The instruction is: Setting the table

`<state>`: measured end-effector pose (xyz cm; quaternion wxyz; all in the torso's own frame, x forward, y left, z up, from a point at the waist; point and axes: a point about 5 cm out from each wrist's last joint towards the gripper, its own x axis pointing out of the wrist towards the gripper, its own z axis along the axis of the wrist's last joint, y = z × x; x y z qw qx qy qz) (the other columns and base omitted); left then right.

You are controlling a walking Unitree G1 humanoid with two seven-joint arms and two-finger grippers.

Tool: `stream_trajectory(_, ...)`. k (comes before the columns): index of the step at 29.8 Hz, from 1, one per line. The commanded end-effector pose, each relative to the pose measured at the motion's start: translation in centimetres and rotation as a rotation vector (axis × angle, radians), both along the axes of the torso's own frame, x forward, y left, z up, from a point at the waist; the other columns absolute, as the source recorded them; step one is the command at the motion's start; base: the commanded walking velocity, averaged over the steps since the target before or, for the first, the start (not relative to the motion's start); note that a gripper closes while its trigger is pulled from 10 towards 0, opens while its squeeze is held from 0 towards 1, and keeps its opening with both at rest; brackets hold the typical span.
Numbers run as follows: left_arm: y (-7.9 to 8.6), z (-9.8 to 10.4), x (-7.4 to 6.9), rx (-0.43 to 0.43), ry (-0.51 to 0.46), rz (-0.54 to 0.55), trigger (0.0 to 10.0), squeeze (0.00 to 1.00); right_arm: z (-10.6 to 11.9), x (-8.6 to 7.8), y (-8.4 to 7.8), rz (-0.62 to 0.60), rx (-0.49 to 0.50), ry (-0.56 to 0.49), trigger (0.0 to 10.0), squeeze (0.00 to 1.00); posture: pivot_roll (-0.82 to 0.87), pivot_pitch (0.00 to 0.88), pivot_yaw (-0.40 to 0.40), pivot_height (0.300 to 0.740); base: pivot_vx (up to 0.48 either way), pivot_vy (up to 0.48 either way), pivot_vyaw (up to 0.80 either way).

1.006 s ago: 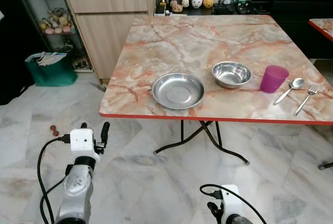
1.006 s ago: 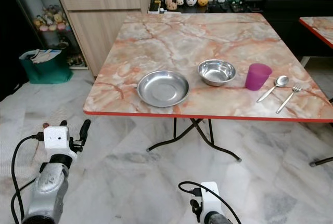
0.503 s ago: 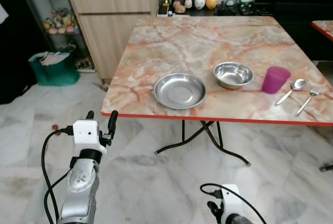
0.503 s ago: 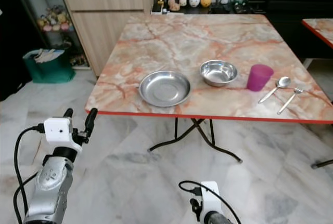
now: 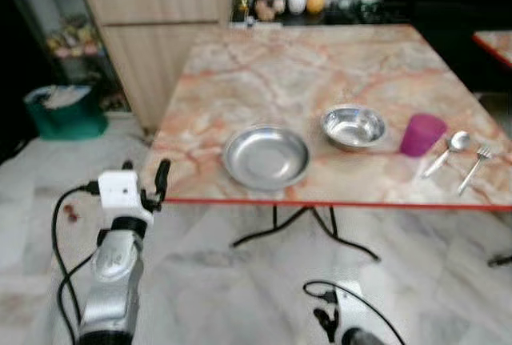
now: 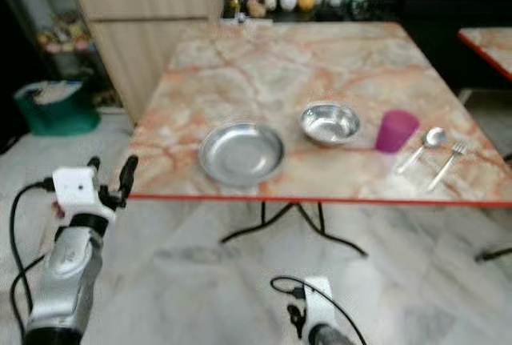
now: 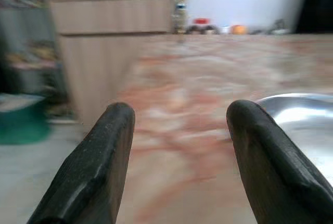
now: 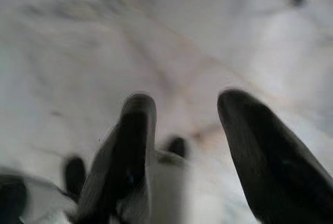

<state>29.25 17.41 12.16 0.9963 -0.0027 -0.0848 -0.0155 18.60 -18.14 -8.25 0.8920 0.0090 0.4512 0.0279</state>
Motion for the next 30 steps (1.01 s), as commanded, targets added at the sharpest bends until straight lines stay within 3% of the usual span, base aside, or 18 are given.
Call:
stream_trajectory(1,1.0,0.6,0.2,0.014,-0.008,0.014,10.0,0.00,0.0,0.2,1.0,0.012,0.016,-0.002,10.0,0.00,-0.03,0.000,0.004,0.732,0.000,0.000,0.00)
stream_trajectory(10,0.6,0.8,0.6,-0.026,0.007,-0.013,10.0,0.00,-0.7,-1.4,-0.1,-0.014,-0.012,0.052,10.0,0.00,-0.03,0.000,0.004,0.732,0.000,0.000,0.00)
stream_trajectory(15,0.8,0.8,0.7,-0.064,0.021,-0.009,10.0,0.00,-0.6,-1.3,-0.3,-0.021,-0.015,0.052,10.0,0.00,-0.03,0.000,0.003,0.732,0.000,0.000,0.00)
stream_trajectory(20,0.6,0.9,0.8,-0.037,0.023,-0.019,10.0,0.00,-0.6,-1.2,-0.4,-0.023,-0.017,0.048,10.0,0.00,-0.03,0.000,0.004,0.732,0.000,0.000,0.00)
stream_trajectory(30,0.5,0.8,0.9,-0.045,0.031,-0.026,10.0,0.00,-0.4,-0.6,-0.2,-0.020,-0.014,0.036,10.0,0.00,-0.03,0.000,0.003,0.732,0.000,-0.351,0.00)
